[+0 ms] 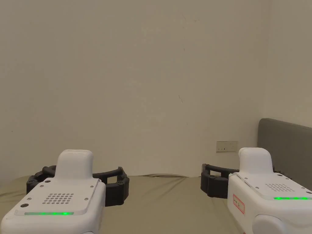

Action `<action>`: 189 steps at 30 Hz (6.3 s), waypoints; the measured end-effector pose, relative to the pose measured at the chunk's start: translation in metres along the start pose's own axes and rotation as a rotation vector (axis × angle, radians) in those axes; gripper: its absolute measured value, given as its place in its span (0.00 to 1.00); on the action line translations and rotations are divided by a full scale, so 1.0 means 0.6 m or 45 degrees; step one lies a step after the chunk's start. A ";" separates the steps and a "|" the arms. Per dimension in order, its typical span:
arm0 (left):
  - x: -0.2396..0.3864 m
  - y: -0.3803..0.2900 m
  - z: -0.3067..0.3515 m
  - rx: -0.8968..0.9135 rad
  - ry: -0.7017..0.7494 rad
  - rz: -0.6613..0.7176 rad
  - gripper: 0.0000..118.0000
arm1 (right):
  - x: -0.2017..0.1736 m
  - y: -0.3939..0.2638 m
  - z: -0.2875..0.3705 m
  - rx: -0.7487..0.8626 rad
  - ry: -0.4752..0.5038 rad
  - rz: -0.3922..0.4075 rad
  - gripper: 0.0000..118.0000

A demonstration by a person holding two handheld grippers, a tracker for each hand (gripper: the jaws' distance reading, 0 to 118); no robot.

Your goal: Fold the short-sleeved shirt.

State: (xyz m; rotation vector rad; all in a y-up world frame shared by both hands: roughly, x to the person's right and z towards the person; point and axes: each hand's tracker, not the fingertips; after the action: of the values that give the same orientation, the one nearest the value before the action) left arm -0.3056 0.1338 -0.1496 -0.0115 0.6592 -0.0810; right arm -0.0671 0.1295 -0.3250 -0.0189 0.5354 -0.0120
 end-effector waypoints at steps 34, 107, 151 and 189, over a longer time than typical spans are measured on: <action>0.009 -0.009 -0.008 -0.028 -0.003 -0.025 1.00 | 0.005 -0.003 -0.007 -0.012 -0.007 -0.013 1.00; -0.404 -0.041 0.193 -0.296 0.789 -0.081 0.00 | -0.547 -0.051 0.022 -0.129 1.102 -0.070 0.03; -0.371 -0.693 -0.338 -1.217 0.365 0.186 0.16 | -0.463 -0.332 -0.157 -0.667 0.753 0.291 0.03; 0.567 -0.355 -0.138 -1.089 -0.999 -0.126 0.14 | 0.194 -0.045 0.157 -0.204 -0.279 0.092 0.03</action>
State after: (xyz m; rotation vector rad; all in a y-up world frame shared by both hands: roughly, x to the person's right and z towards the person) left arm -0.1039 -0.1038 -0.4152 -0.8605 -0.1328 0.1144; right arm 0.0811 0.1018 -0.3029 -0.1558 0.3166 0.1024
